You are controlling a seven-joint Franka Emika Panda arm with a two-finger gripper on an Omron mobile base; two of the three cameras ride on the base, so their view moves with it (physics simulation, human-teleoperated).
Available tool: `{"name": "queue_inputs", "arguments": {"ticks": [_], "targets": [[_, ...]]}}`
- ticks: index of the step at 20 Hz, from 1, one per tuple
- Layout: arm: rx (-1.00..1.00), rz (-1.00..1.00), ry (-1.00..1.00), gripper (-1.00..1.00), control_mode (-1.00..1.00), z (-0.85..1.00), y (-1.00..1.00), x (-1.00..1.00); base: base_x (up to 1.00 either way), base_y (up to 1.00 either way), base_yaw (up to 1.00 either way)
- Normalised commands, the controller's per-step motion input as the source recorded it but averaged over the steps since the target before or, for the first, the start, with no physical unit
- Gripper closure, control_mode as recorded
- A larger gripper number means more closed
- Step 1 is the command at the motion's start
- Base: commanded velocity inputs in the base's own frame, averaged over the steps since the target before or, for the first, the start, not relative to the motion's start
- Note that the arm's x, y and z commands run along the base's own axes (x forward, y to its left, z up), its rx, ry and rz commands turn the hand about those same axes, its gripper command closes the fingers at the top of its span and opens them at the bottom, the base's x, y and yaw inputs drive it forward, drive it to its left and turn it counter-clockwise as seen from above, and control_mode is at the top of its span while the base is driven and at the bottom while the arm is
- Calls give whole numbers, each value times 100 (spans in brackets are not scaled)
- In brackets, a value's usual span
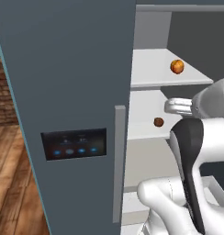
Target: Retrieve the peach and pear from the fridge and place them into the bowl on the dining table.
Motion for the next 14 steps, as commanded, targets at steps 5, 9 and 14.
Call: {"name": "queue_inputs", "arguments": {"ticks": [5,9,14], "targets": [[2,-1,2,-100,-100,31,-37,27,0,0,0],[5,-1,6,-100,-100,17,-44,40,0,0,0],[5,0,6,-100,-100,0,-18,75,0,0,0]]}}
